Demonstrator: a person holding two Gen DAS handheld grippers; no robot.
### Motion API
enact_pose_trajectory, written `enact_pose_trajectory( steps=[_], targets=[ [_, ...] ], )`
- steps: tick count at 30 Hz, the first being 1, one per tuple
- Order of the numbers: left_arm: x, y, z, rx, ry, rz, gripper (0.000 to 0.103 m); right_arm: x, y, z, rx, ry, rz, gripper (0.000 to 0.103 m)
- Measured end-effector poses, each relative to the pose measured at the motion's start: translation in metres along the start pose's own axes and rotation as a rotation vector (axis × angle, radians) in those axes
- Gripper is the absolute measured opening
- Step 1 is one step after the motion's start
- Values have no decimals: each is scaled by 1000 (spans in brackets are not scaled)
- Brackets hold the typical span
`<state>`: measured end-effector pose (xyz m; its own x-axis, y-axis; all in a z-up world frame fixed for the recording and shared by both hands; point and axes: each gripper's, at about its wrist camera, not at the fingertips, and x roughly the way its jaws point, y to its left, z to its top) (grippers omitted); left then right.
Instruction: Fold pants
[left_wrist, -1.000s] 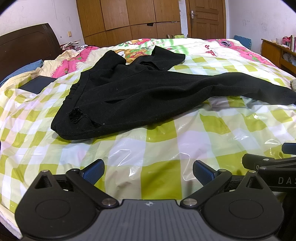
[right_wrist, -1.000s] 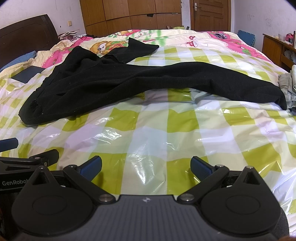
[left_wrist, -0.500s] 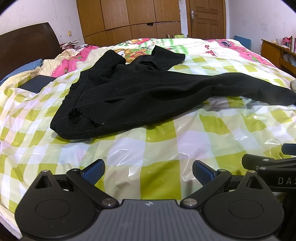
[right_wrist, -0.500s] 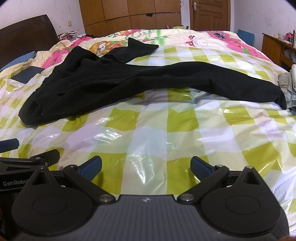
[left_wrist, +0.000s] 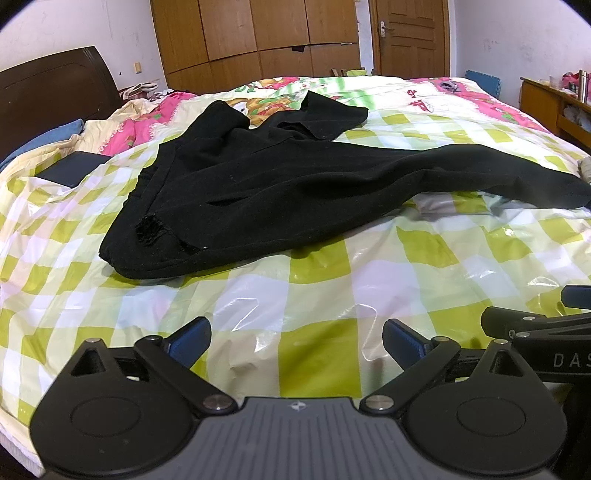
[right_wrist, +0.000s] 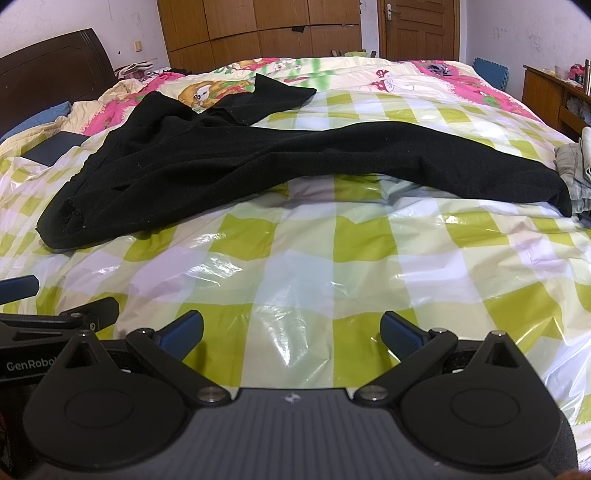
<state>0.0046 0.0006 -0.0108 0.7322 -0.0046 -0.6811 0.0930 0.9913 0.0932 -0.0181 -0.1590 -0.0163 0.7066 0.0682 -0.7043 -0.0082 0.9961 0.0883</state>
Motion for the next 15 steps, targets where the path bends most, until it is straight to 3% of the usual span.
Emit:
enact_pose_trajectory(
  steps=[15],
  targets=[
    [-2, 2, 4, -26, 1, -12, 103, 0, 2, 3, 0, 6, 3, 101]
  ],
)
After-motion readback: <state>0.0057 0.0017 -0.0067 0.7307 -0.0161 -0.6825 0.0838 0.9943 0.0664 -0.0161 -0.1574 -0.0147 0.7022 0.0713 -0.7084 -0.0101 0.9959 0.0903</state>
